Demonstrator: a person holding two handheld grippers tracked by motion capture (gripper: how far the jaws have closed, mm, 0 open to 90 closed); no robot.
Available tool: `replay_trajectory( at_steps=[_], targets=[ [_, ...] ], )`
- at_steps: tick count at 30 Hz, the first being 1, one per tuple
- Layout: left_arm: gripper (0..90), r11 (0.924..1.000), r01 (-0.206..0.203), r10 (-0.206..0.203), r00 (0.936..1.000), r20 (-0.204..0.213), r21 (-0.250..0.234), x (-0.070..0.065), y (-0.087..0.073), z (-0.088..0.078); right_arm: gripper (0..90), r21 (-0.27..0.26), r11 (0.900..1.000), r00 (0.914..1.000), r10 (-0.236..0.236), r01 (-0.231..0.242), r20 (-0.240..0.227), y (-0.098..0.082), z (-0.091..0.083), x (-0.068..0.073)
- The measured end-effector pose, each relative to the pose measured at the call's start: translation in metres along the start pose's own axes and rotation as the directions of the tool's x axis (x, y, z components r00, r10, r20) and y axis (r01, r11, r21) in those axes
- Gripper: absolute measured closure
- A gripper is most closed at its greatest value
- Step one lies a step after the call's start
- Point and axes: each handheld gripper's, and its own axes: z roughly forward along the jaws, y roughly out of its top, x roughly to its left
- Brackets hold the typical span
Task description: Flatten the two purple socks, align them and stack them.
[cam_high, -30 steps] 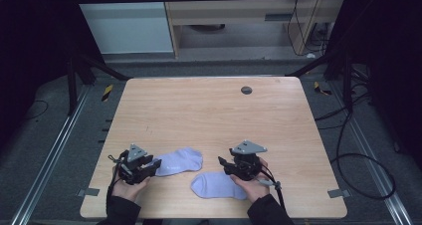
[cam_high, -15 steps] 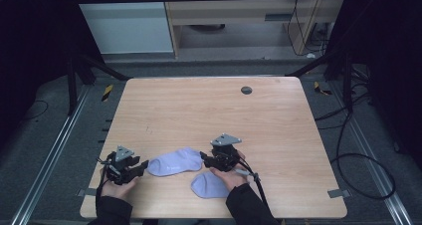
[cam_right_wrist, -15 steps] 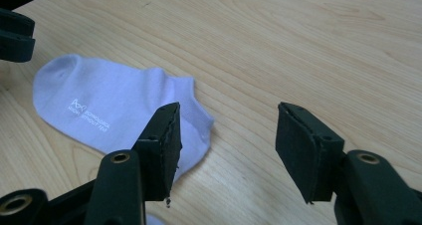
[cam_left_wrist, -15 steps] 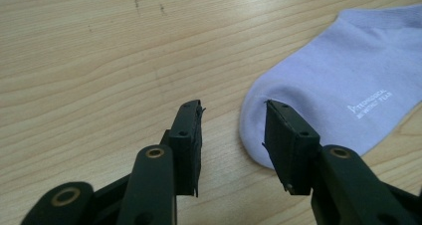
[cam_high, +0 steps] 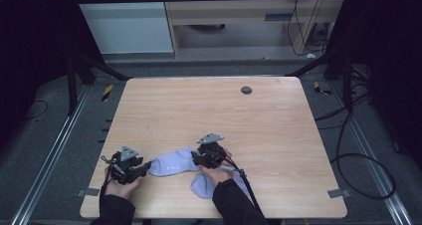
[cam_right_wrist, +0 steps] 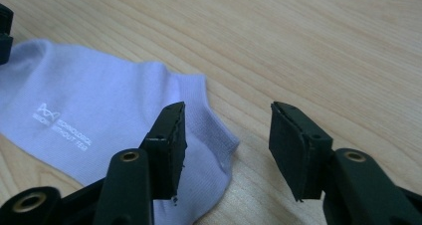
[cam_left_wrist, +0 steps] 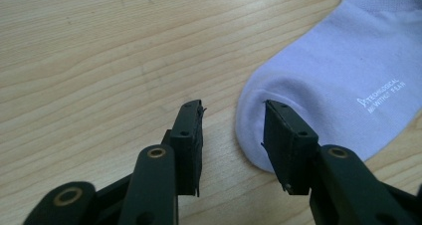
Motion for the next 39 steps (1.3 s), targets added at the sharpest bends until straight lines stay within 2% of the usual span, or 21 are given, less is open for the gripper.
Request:
replay_trajectory(
  at_steps=[7,8,9,10,11,12,14,16,18,23,30,39],
  targets=[
    [62.8,0.9992,-0.021,0.021,0.9997,0.010,0.034,-0.004,0.002,0.010,55.5,0.026,1.000,0.9999,-0.009,0.009,0.014,-0.003,0.007,-0.001],
    [64.0,0.9993,-0.016,0.015,0.9998,0.016,0.034,-0.005,0.002,0.010,60.2,0.027,0.999,0.9997,-0.022,0.022,0.012,-0.004,0.008,0.000],
    [65.5,0.9993,-0.016,0.015,0.9998,0.016,0.034,-0.005,0.002,0.010,60.2,0.027,0.999,0.9997,-0.022,0.022,0.012,-0.004,0.008,0.000],
    [67.6,0.9993,-0.011,0.010,0.9997,0.021,0.035,-0.005,0.002,0.010,65.8,0.031,0.999,0.9998,-0.018,0.017,0.003,-0.004,0.007,0.001],
    [69.6,0.9993,-0.011,0.010,0.9997,0.021,0.035,-0.005,0.002,0.010,65.8,0.031,0.999,0.9998,-0.018,0.017,0.003,-0.004,0.007,0.001],
    [69.6,0.9993,-0.008,0.007,0.9996,0.028,0.036,-0.005,0.003,0.011,70.2,0.032,0.999,0.9998,-0.017,0.017,0.005,-0.003,0.007,0.001],
    [77.7,0.9991,-0.008,0.007,0.9993,0.037,0.043,-0.007,0.004,0.011,80.5,0.038,0.999,1.0000,-0.005,0.005,-0.003,-0.003,0.006,0.003],
    [81.7,0.9987,-0.010,0.007,0.9990,0.044,0.051,-0.008,0.004,0.011,85.3,0.038,0.999,1.0000,-0.005,0.005,0.005,-0.002,0.005,0.004],
    [84.6,0.9986,-0.008,0.006,0.9990,0.044,0.052,-0.009,0.005,0.010,85.9,0.037,0.999,0.9997,0.022,-0.021,-0.007,-0.001,0.003,0.004],
    [86.3,0.9992,0.006,-0.008,0.9980,0.062,0.040,-0.009,0.006,0.006,86.3,0.010,1.000,0.9994,0.021,-0.021,-0.029,0.002,-0.007,0.003],
    [86.3,0.9988,0.023,-0.018,0.9949,0.099,-0.044,-0.014,0.015,-0.013,86.7,-0.036,0.999,0.9963,0.020,-0.023,-0.084,0.009,-0.030,0.003],
    [86.3,0.9955,0.013,-0.001,0.9925,0.122,-0.094,-0.025,0.022,-0.025,86.8,-0.081,0.997,0.9963,-0.006,-0.001,-0.085,0.016,-0.057,-0.002]
  ],
)
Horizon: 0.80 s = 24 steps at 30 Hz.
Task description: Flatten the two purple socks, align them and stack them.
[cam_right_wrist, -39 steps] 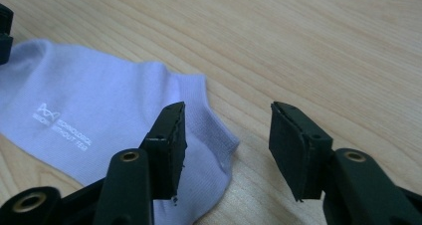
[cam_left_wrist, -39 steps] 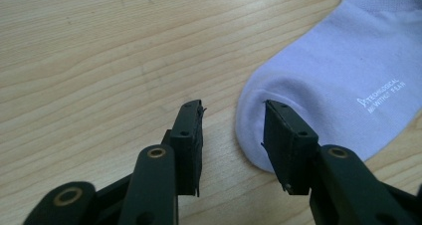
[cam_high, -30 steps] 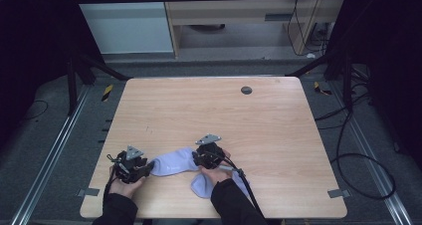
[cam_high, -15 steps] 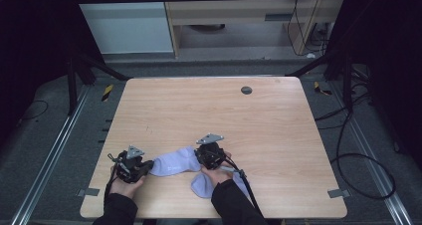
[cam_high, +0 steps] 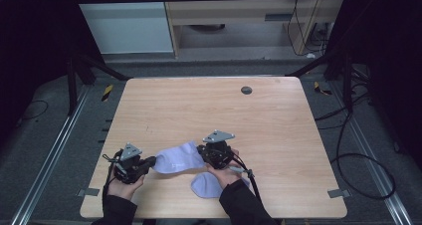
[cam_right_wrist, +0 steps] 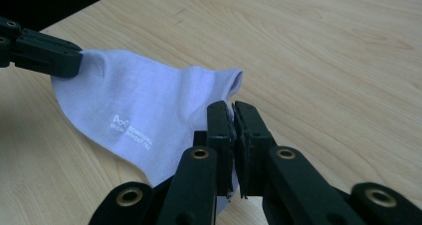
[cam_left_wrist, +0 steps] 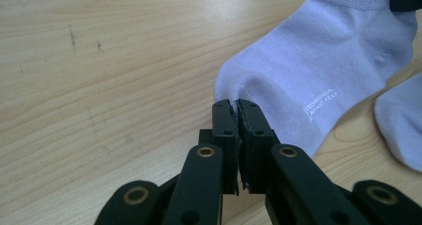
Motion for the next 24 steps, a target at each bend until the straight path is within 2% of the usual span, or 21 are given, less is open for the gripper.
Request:
replay_trajectory(
  at_steps=[12,13,21,24],
  targets=[
    [86.4,0.9985,-0.035,0.037,0.9983,0.045,-0.042,-0.027,0.013,-0.004,86.8,-0.014,1.000,0.9998,-0.018,0.018,-0.011,-0.007,-0.040,-0.011],
    [86.4,0.9984,-0.037,0.040,0.9979,0.052,-0.041,-0.030,0.015,-0.004,86.9,-0.012,1.000,0.9998,-0.015,0.015,-0.009,-0.010,-0.047,-0.015],
    [86.4,0.9959,-0.081,0.084,0.9916,0.098,-0.040,-0.055,0.025,0.005,86.8,-0.021,1.000,0.9999,0.010,-0.011,-0.013,-0.025,-0.075,-0.028],
    [86.4,0.9955,-0.084,0.088,0.9906,0.104,-0.043,-0.060,0.026,0.006,86.8,-0.029,0.999,0.9999,0.016,-0.016,-0.005,-0.030,-0.085,-0.033]
  ],
)
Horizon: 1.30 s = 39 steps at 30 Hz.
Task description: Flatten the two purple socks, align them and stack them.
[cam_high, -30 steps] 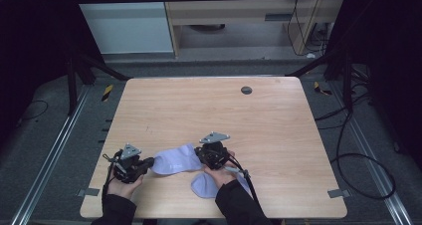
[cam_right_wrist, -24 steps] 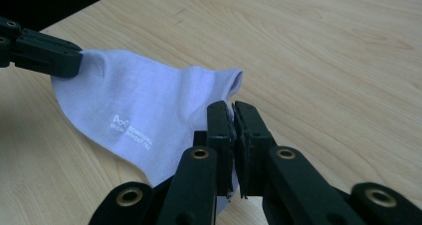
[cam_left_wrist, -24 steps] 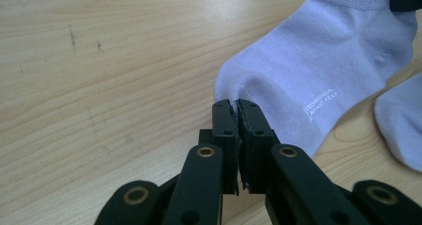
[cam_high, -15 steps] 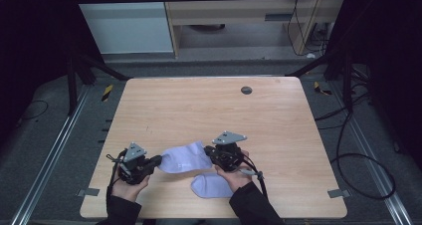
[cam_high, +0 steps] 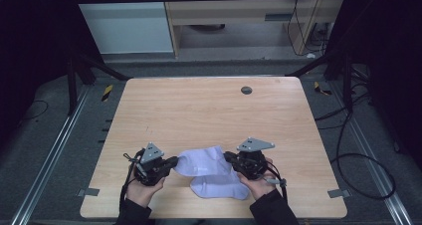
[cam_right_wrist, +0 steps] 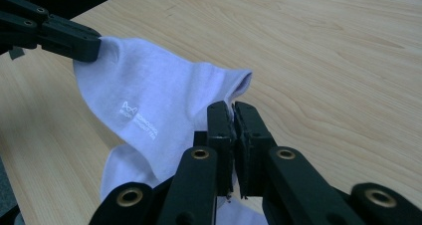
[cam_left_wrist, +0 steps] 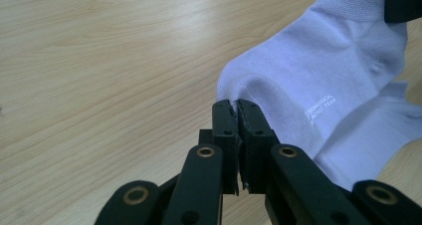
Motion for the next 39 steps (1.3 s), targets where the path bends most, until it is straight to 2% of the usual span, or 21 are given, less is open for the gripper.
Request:
replay_trajectory(
  at_steps=[7,16,21,30,39],
  targets=[
    [86.4,0.9996,-0.027,0.027,0.9994,0.021,0.005,-0.013,0.004,0.003,86.8,0.009,1.000,1.0000,0.000,0.000,0.001,-0.011,-0.015,-0.003],
    [86.4,0.9972,-0.059,0.057,0.9971,0.051,0.046,-0.030,0.001,0.014,86.8,0.020,1.000,0.9999,0.005,-0.005,0.011,-0.026,-0.030,-0.007],
    [86.4,0.9943,-0.078,0.074,0.9954,0.061,0.073,-0.034,-0.003,0.020,86.7,0.037,0.999,0.9999,0.003,-0.004,0.013,-0.033,-0.032,-0.007],
    [86.4,0.9904,-0.083,0.075,0.9941,0.079,0.111,-0.039,-0.009,0.029,86.7,0.066,0.998,0.9999,0.000,-0.001,0.014,-0.043,-0.034,-0.007],
    [86.4,0.9837,-0.105,0.092,0.9912,0.095,0.146,-0.044,-0.015,0.035,86.8,0.086,0.996,0.9999,0.008,-0.009,0.007,-0.053,-0.035,-0.006]
  ],
)
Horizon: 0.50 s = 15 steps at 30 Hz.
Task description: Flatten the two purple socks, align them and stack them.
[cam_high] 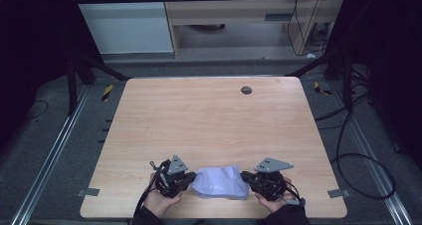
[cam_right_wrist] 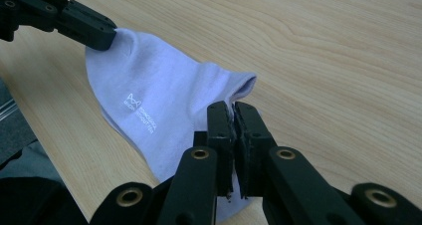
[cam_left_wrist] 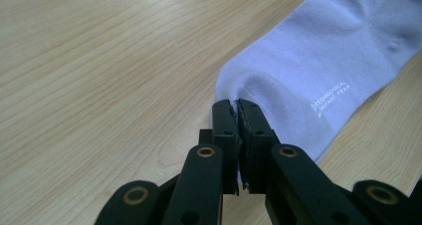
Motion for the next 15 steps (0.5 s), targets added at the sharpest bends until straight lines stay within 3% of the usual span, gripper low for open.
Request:
replay_trajectory(
  at_steps=[15],
  targets=[
    [86.3,0.9988,-0.003,0.003,1.0000,-0.002,0.048,0.000,-0.005,0.012,86.6,0.054,0.998,0.9999,0.012,-0.013,0.009,-0.009,0.011,-0.005]
  ],
)
